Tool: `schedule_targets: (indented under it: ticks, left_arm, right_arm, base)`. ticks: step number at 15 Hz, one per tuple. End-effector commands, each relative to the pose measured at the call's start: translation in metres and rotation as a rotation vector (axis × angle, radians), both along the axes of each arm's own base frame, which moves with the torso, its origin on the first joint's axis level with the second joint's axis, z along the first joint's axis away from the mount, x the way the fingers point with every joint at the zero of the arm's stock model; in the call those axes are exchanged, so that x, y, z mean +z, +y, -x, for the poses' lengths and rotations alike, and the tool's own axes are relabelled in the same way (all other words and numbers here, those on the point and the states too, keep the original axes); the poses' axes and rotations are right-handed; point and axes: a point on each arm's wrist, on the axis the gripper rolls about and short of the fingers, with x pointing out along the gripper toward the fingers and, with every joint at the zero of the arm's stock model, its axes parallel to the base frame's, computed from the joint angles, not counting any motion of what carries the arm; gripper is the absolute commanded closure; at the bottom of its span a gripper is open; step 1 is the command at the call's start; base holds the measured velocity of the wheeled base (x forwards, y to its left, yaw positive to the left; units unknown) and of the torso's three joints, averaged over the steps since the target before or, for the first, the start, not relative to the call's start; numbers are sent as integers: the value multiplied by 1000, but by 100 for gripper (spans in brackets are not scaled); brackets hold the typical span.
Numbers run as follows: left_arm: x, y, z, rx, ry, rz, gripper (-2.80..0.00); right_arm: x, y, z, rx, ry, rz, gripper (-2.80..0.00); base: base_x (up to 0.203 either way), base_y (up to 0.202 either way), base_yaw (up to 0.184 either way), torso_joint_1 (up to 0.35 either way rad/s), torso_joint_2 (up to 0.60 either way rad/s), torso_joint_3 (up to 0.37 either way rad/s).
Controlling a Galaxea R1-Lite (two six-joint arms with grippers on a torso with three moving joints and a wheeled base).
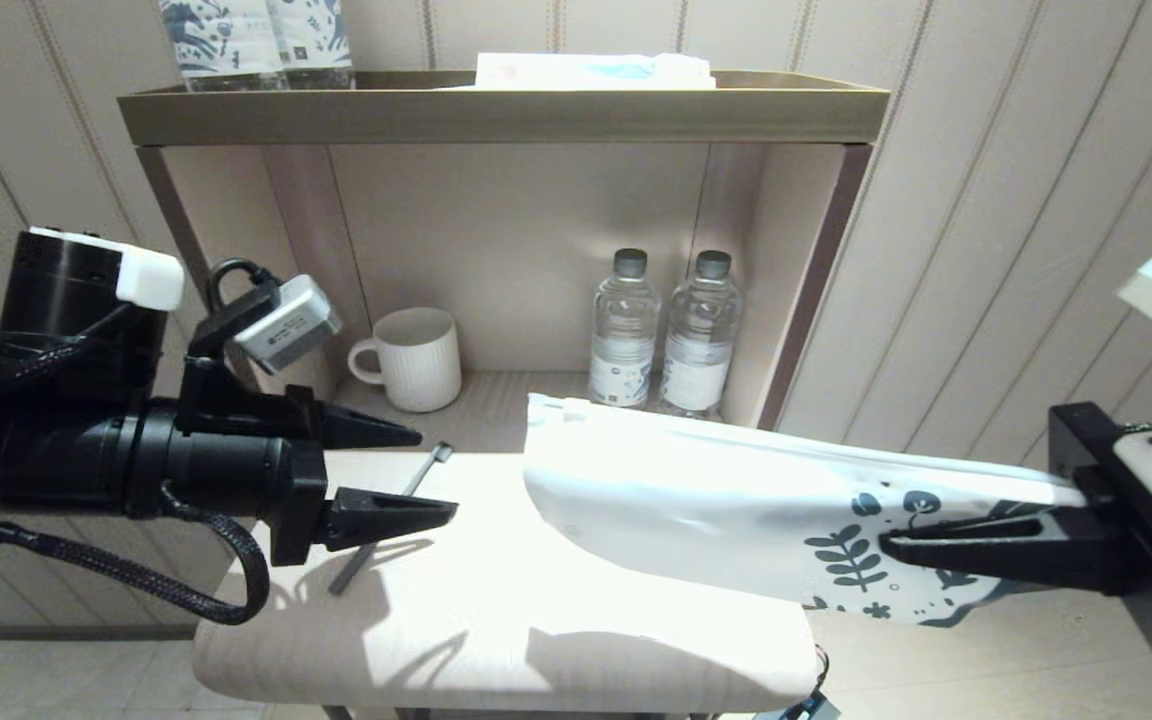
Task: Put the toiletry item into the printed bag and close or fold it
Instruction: Pick up a toothbrush
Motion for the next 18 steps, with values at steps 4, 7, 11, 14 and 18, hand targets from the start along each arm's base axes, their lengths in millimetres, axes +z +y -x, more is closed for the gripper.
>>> schedule_targets:
  ticks: [4, 7, 11, 14, 18]
  left_arm:
    - [-1, 14, 25, 178, -1, -97, 0]
    - [-10, 12, 26, 268, 26, -193, 0]
    - [-24, -3, 13, 301, 83, -236, 0]
    - [-31, -14, 8, 318, 114, -254, 0]
    - [-35, -16, 5, 325, 97, -248, -280]
  right_arm:
    - [2, -1, 3, 2, 1, -9, 0]
    - [3, 0, 3, 11, -2, -12, 0]
    - [4, 1, 3, 7, 4, -14, 0]
    - [3, 1, 2, 6, 7, -12, 0]
    - [1, 2, 0, 7, 17, -8, 0]
  base:
    - [0, 0, 0, 0, 0, 0]
    - [0, 0, 0, 0, 0, 0]
    - [0, 0, 0, 0, 0, 0]
    - [0, 0, 0, 0, 0, 0]
    - [0, 0, 0, 0, 0, 0]
